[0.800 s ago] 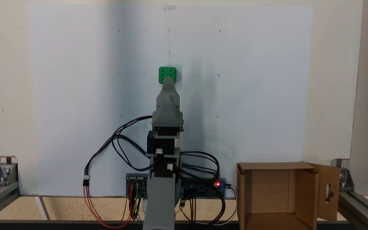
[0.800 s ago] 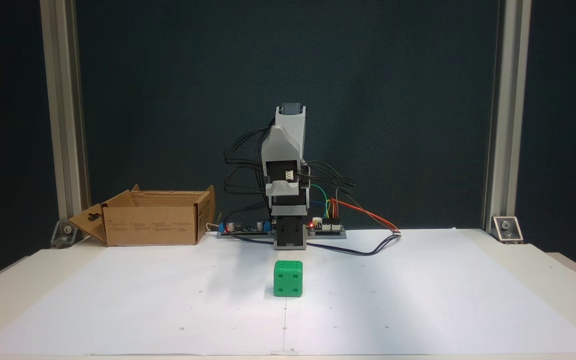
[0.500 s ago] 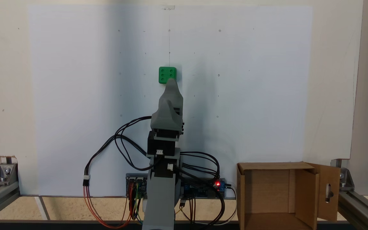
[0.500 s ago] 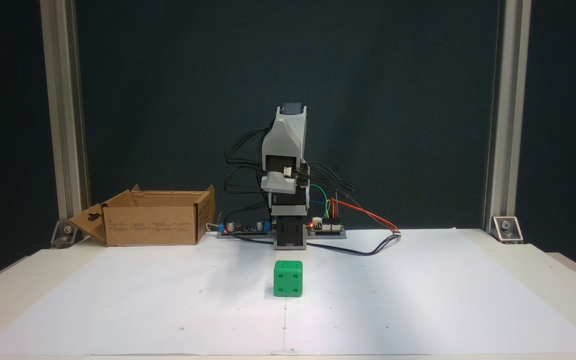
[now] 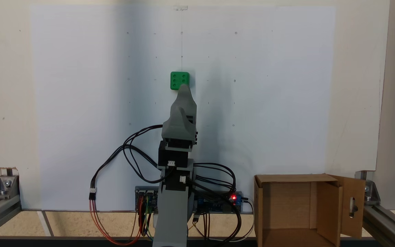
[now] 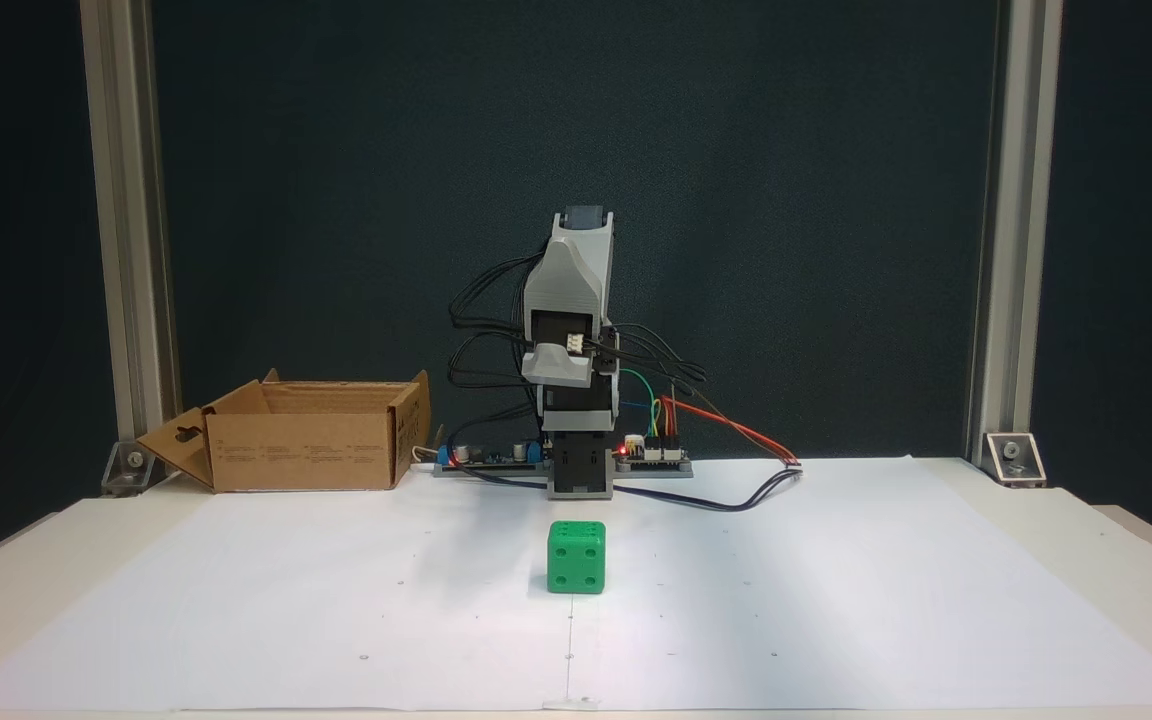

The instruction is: Grasp a green dice and put it in the bin.

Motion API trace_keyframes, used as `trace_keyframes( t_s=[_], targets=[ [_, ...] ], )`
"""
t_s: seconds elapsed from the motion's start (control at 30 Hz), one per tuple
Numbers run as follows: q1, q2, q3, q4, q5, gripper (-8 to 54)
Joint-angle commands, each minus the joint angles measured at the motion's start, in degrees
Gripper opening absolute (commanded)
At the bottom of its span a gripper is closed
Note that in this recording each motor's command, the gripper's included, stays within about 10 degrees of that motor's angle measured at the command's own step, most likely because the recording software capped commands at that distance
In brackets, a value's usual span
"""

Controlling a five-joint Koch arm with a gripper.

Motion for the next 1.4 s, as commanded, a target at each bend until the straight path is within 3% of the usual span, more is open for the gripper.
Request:
trace_keyframes(
  t_s=[0.0,1.17,1.37],
  targets=[
    [-0.1,6.3,2.9,-4.1,-2.6,45.1],
    [-0.7,6.2,2.8,-5.1,-3.3,43.8],
    [-1.2,6.2,-8.8,15.3,-3.3,43.8]
  ],
)
